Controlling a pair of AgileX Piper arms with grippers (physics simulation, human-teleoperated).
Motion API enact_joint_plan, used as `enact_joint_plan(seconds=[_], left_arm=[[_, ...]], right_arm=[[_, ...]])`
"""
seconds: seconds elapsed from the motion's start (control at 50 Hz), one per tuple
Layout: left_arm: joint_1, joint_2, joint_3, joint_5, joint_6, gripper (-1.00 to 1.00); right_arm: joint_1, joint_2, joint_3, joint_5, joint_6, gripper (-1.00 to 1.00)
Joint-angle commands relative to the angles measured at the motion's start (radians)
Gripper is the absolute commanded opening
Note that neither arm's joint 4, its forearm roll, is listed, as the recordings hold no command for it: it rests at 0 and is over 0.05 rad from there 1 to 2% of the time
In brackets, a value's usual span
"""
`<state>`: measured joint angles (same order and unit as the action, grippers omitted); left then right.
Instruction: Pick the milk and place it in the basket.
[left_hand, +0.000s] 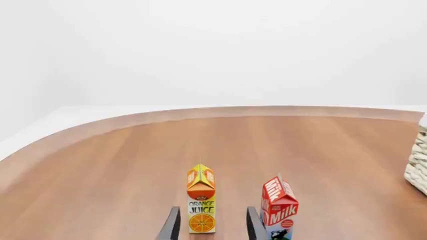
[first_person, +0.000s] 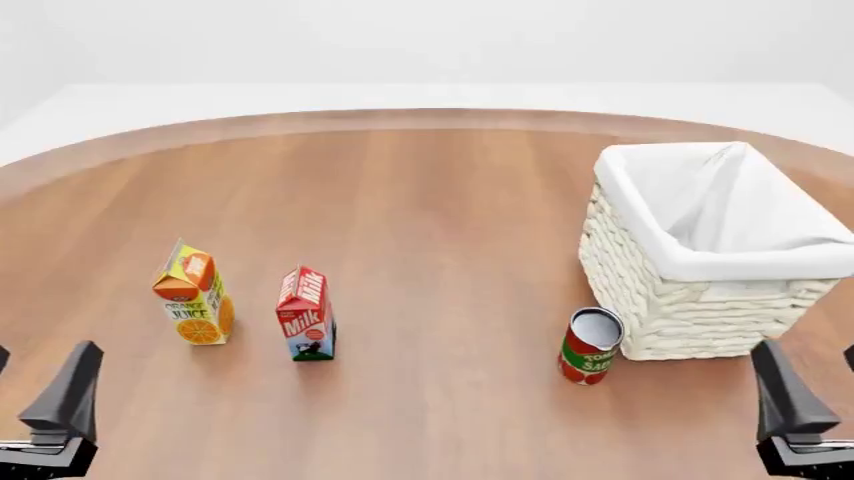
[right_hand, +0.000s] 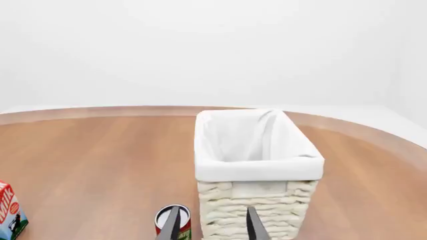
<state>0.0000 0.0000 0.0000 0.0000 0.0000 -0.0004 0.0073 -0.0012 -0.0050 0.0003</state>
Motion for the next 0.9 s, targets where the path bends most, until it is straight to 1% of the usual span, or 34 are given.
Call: enact_joint_plan(seconds=[0.02,0.16,0.22,0.24,0.28,0.36,0.52,0.6,0.64,0.66,0.7,0.74,0.76,0.86,0.88,0.9], left_arm=[[0.000,0.000,0.000,0.000,0.000,1.00],[0.000,0.000,0.000,0.000,0.000,1.00],[0.000,0.000,0.000,0.000,0.000,1.00],[0.000,0.000,0.000,0.000,0.000,1.00],[0.000,0.000,0.000,0.000,0.000,1.00],[0.000,0.000,0.000,0.000,0.000,1.00],[0.000,0.000,0.000,0.000,0.000,1.00],[0.000,0.000,0.000,0.000,0.000,1.00],[0.000,0.000,0.000,0.000,0.000,1.00],[0.000,0.000,0.000,0.000,0.000,1.00],[0.000,0.000,0.000,0.000,0.000,1.00],[0.000,0.000,0.000,0.000,0.000,1.00],[0.000,0.000,0.000,0.000,0.000,1.00],[0.000,0.000,0.000,0.000,0.000,1.00],[0.000,0.000,0.000,0.000,0.000,1.00],[0.000,0.000,0.000,0.000,0.000,1.00]], right_arm=[[-0.002,0.021,-0.002,-0.016,0.001,1.00],[-0.006,0.023,-0.003,-0.019,0.004,1.00],[-0.003,0.030,-0.002,-0.026,-0.001,1.00],[-0.009,0.025,-0.006,-0.025,-0.014,1.00],[-0.008,-0.002,-0.019,0.009,-0.015,1.00],[-0.011,0.001,-0.023,0.001,-0.010,1.00],[-0.002,-0.002,-0.053,0.028,-0.020,1.00],[0.005,0.071,-0.062,-0.006,-0.039,1.00],[-0.006,0.147,-0.070,-0.040,-0.035,1.00],[-0.002,0.134,-0.074,-0.029,-0.046,1.00],[0.008,0.140,-0.086,-0.015,-0.046,1.00],[0.025,0.188,-0.101,-0.010,-0.046,1.00],[0.025,0.216,-0.117,-0.013,-0.043,1.00],[0.076,0.282,-0.202,0.012,-0.020,1.00],[0.080,0.285,-0.228,0.032,-0.012,1.00],[0.081,0.280,-0.245,0.049,0.012,1.00]])
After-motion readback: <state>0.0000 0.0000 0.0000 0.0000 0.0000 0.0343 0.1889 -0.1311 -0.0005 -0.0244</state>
